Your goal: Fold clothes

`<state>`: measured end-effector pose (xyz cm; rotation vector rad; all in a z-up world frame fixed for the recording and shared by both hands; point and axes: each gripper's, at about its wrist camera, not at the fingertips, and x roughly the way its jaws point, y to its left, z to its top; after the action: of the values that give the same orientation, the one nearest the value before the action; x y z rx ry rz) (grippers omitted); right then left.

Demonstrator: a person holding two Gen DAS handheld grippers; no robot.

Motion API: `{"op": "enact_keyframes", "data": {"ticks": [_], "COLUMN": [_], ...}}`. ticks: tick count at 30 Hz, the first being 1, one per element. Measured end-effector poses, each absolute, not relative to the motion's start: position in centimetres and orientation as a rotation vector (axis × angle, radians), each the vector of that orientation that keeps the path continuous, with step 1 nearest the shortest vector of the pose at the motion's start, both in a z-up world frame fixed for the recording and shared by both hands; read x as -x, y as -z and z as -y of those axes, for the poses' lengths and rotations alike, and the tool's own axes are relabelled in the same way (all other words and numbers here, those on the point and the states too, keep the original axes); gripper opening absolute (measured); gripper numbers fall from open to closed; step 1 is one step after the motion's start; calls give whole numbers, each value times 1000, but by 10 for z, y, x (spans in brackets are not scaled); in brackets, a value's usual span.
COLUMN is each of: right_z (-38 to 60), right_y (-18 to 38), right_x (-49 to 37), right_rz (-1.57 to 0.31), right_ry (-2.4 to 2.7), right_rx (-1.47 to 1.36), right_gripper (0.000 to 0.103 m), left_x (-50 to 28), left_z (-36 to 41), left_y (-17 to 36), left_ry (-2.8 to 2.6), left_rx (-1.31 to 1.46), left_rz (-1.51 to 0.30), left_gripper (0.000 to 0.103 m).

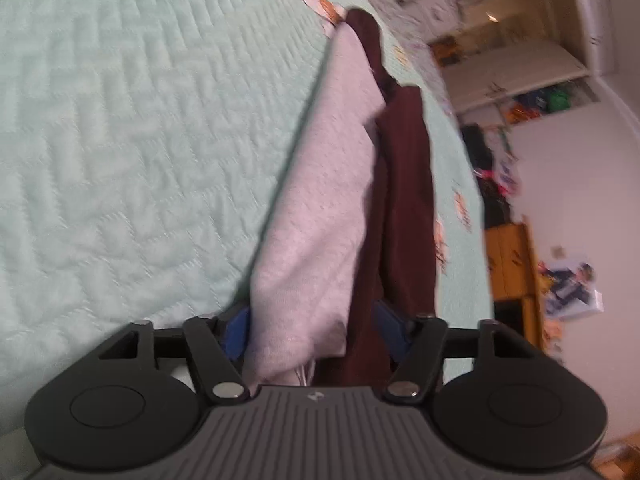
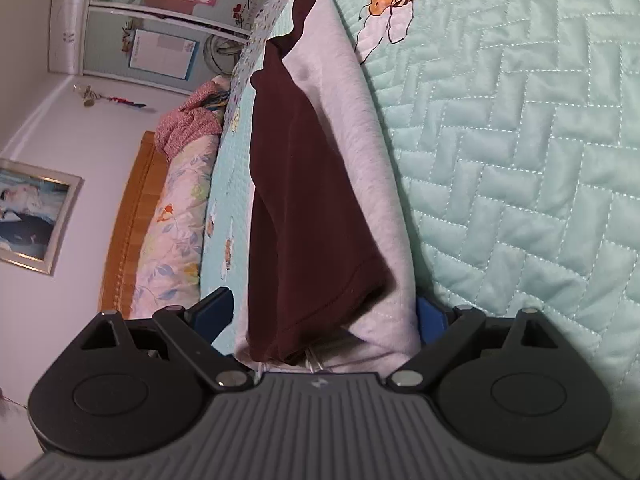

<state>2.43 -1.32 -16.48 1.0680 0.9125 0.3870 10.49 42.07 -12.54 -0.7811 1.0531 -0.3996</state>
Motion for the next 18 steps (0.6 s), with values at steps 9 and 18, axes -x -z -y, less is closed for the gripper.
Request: {"op": "enact_keyframes", "data": {"ticks": [9, 18], "right_z": [10, 9], "right_y": [165, 166], "right_x": [-25, -26], "right_rz": [-906, -906], "right_ry": [-358, -350], "right_rx": [-1067, -1057], "right_gripper": [93, 93], "left_x": [-118, -87], "left_z": [-399, -415], "left_y": [92, 143], "left_ry": [505, 444], "left_rx": [737, 820], "left_rz": [-944, -1083], "left_gripper": [60, 14]}}
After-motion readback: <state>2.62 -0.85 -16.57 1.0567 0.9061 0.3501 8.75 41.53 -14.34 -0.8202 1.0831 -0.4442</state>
